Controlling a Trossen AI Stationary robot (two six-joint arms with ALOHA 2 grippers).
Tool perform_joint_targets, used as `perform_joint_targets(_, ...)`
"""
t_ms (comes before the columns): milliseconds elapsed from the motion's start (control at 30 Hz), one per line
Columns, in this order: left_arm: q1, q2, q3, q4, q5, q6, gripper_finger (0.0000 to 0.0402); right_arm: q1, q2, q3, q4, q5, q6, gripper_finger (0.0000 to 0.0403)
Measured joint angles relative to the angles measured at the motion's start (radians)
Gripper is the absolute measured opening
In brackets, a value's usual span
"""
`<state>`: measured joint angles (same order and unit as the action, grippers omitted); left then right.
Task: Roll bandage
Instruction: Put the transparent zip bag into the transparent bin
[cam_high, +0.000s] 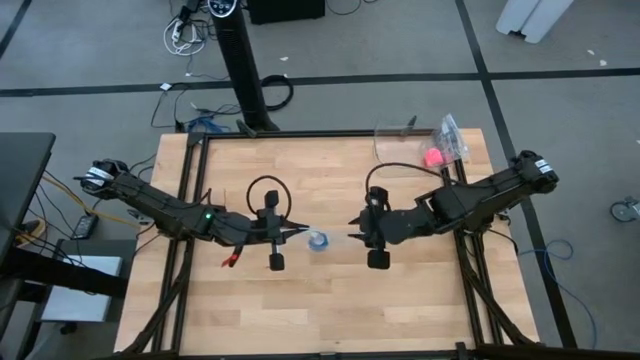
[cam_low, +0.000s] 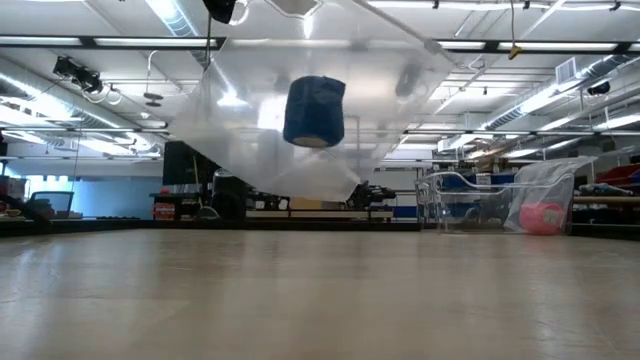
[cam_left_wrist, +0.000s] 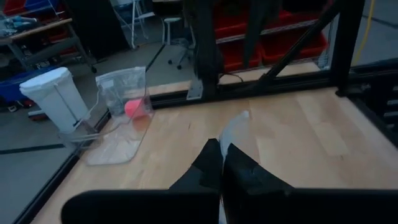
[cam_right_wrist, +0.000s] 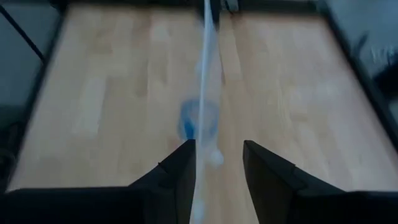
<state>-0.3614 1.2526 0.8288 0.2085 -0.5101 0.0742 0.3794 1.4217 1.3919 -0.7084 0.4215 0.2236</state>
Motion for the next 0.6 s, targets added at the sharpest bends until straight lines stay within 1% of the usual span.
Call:
perform_joint_targets(133,0.000,0.000,0.000,0.017,0.007,0.002,0.0001,-0.013,0.015,0.000,0.086,-0.030,-0.085,0.0131)
perform_joint_targets(267,0.000,0.001,0.000,0.025,0.007,0.003,0.0001,-0.040,0.064,0.000,0.108,-0.102,-0.094,0.0134)
perform_joint_targets(467,0.000,0.001,0.000,0.028,0.008,0.006,0.0001,-0.072,0.113,0.000,0.112,-0.103,-0.097,0.0138)
perform_joint_targets(533,0.000,0.001,0.000,0.027,0.008,0.011,0.0001,-0.079,0.115,0.000,0.109,-0.103,-0.120,0.0130)
perform_joint_targets(600,0.000,0.001,0.000,0.027,0.007,0.019,0.0003,-0.086,0.115,0.000,0.117,-0.103,-0.138,0.0109)
